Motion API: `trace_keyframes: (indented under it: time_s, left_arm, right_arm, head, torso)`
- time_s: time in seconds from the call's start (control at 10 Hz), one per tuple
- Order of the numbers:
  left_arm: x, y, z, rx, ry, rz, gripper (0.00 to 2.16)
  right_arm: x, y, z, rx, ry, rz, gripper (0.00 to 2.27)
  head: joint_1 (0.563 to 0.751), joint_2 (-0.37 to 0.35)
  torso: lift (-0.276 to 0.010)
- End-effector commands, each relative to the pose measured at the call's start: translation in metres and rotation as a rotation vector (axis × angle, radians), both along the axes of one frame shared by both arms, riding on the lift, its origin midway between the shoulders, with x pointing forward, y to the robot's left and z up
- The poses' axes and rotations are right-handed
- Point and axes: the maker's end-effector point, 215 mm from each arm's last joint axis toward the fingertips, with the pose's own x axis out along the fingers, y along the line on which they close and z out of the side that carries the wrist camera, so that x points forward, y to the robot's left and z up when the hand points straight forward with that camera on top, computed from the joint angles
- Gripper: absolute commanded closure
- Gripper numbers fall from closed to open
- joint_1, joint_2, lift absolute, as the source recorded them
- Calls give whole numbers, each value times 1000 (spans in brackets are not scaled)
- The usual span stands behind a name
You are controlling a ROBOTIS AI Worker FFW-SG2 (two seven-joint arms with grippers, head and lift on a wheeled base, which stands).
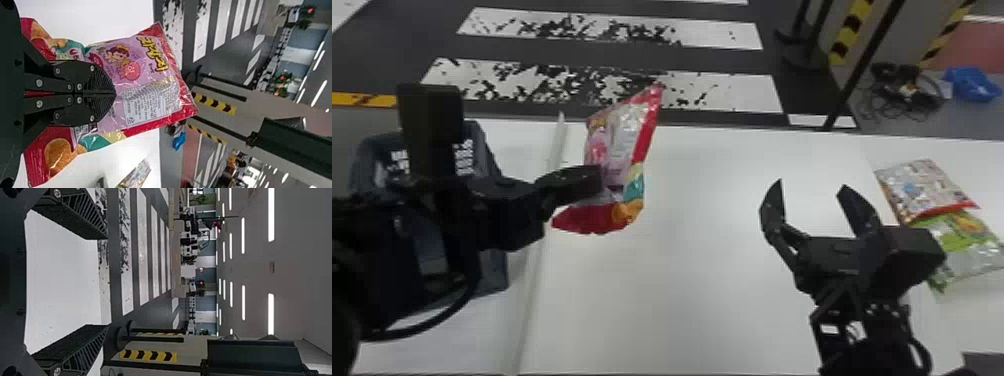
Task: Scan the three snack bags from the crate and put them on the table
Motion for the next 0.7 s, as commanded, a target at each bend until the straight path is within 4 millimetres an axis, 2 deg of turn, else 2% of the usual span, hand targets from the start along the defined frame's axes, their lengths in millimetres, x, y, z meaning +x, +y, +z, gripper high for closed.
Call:
trace_keyframes:
  time_s: [0.0,0.1,0.2,0.5,0.6]
  left_arm:
    - [-2,-47,-37,0,39,-78,2138]
    - [-2,-82,-57,8,10,-137,2138]
    - [-7,-109,-77,16,5,-179,2138]
    - [-31,-172,-113,-7,-8,-303,2138]
    - [-39,-187,-123,-23,-11,-340,2138]
  right_arm:
    - [3,-3,4,12,-12,-12,80]
    - [4,-9,5,20,-16,-21,76]
    - [5,-13,10,29,-26,-31,80]
    - [5,-19,15,47,-38,-40,76]
    - [5,-17,15,52,-39,-38,76]
  head:
    - [695,-134]
    - [695,-178]
    - [695,-224]
    - [695,-336]
    - [695,-350]
  torso:
    - [-94]
    - [-94]
    - [-94]
    - [-94]
    - [-94]
